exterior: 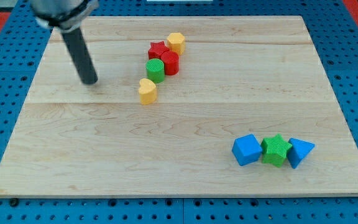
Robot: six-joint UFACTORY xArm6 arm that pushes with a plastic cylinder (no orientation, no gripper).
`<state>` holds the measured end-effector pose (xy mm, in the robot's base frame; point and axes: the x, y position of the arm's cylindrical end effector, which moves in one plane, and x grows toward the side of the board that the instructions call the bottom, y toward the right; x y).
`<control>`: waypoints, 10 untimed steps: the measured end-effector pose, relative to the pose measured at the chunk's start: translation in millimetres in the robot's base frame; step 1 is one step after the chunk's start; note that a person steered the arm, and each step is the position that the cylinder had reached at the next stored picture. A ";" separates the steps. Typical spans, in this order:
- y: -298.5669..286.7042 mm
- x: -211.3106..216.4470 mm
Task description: Place the green circle parallel to blue cube
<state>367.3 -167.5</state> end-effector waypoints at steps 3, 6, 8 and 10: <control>112.6 -21.7; 144.3 36.2; 139.6 98.4; 94.8 129.1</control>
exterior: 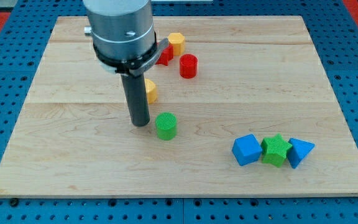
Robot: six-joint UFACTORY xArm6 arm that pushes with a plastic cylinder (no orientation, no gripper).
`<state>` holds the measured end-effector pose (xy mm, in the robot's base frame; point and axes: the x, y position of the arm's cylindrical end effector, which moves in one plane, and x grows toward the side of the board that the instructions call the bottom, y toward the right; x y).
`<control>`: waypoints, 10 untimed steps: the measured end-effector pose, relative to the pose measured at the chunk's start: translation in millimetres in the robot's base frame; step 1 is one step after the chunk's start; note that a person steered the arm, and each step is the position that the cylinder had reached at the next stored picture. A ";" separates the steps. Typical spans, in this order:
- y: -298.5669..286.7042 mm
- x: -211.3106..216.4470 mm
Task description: Place the green circle parallel to blue cube
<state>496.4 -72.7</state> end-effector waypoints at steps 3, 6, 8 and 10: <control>35.0 -24.3; 64.7 4.4; 74.9 25.6; 52.2 55.3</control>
<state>551.7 -20.5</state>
